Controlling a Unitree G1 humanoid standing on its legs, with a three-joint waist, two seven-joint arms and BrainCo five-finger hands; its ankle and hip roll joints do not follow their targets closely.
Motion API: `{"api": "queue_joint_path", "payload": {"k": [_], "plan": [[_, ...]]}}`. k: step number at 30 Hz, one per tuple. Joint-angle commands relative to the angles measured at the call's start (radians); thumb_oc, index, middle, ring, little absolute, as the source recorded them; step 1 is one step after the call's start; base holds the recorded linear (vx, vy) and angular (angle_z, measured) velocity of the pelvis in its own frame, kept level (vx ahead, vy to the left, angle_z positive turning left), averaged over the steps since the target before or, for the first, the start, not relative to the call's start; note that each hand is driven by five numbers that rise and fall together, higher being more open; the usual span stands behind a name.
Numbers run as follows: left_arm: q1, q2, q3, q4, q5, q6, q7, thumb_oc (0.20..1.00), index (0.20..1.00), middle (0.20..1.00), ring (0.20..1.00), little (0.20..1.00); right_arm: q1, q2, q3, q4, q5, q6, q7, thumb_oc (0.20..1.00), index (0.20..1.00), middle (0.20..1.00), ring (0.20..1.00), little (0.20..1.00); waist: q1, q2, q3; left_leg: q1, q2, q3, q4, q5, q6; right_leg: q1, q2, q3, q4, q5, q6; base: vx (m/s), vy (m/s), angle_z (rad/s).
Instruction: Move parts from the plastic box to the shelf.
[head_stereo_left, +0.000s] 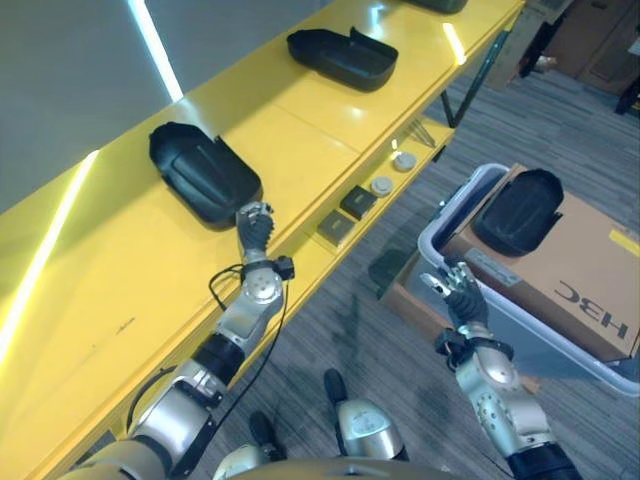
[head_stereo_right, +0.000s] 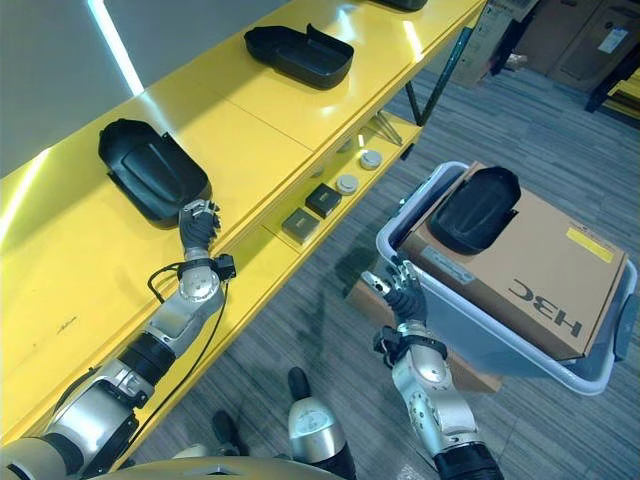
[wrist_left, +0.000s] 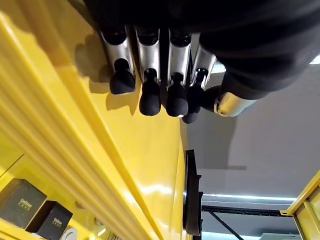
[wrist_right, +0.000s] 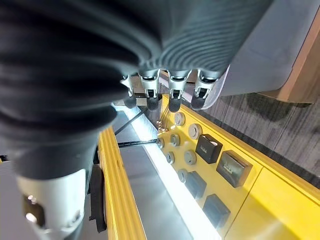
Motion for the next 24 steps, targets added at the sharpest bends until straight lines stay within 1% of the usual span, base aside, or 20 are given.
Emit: {"api": "queue_joint_path", "payload": {"k": [1,8,13,14,18,24], "plan": [[-0.099,-0.017,0.002,0.067,0.085,-0.054,0.028,0.2,0.2,0.2,0.2,0.2,-0.01,-0.063,0.004,-0.048,-0.015,-0.03,0.014,1.0,1.0,1.0,1.0,1.0,0.0,-0.017,-0.05,-0.124,0.119,0.04,0.124,0.054,-0.036,-0.035,-0.028,-0.038,0.1,-0.09,0.04,0.0,0.0,0.0],[-0.137,-0.011,0.027,0.132,0.096,-0.034,0.059,0.2,0.2,0.2,0.2,0.2,-0.011,-0.073,0.007,-0.044,-0.015,-0.02,0.022,1.0,1.0,1.0,1.0,1.0,-0.01,-0.017,-0.054,-0.13,0.121,0.043,0.138,0.058,-0.04,-0.032,-0.028,-0.035,0.105,-0.089,0.036,0.02,0.003,-0.03],[-0.15,-0.008,0.056,0.179,0.089,-0.042,0.051,0.2,0.2,0.2,0.2,0.2,-0.006,-0.075,0.006,-0.039,-0.017,-0.012,0.031,1.0,1.0,1.0,1.0,1.0,-0.015,-0.016,-0.063,-0.129,0.122,0.047,0.146,0.059,-0.04,-0.026,-0.028,-0.033,0.109,-0.09,0.033,0.05,0.01,-0.02],[-0.151,-0.009,0.057,0.185,0.091,-0.043,0.049,0.2,0.2,0.2,0.2,0.2,-0.003,-0.075,0.003,-0.037,-0.016,-0.013,0.034,1.0,1.0,1.0,1.0,1.0,-0.017,-0.014,-0.064,-0.12,0.119,0.038,0.149,0.04,-0.049,-0.013,-0.03,-0.035,0.108,-0.103,0.038,0.12,0.025,0.0],[-0.162,-0.011,0.07,0.218,0.092,-0.039,0.073,0.2,0.2,0.2,0.2,0.2,-0.001,-0.077,0.006,-0.037,-0.022,-0.009,0.035,1.0,1.0,1.0,1.0,1.0,-0.02,-0.013,-0.07,-0.121,0.119,0.038,0.157,0.04,-0.05,-0.008,-0.031,-0.036,0.113,-0.105,0.037,0.06,0.008,0.01],[-0.181,0.003,0.086,0.251,0.1,-0.034,0.071,0.2,0.2,0.2,0.2,0.2,-0.003,-0.083,0.009,-0.037,-0.026,-0.004,0.039,1.0,1.0,1.0,1.0,1.0,-0.026,-0.012,-0.07,-0.124,0.118,0.039,0.165,0.039,-0.05,-0.009,-0.032,-0.034,0.119,-0.11,0.034,0.01,0.001,0.0]]}}
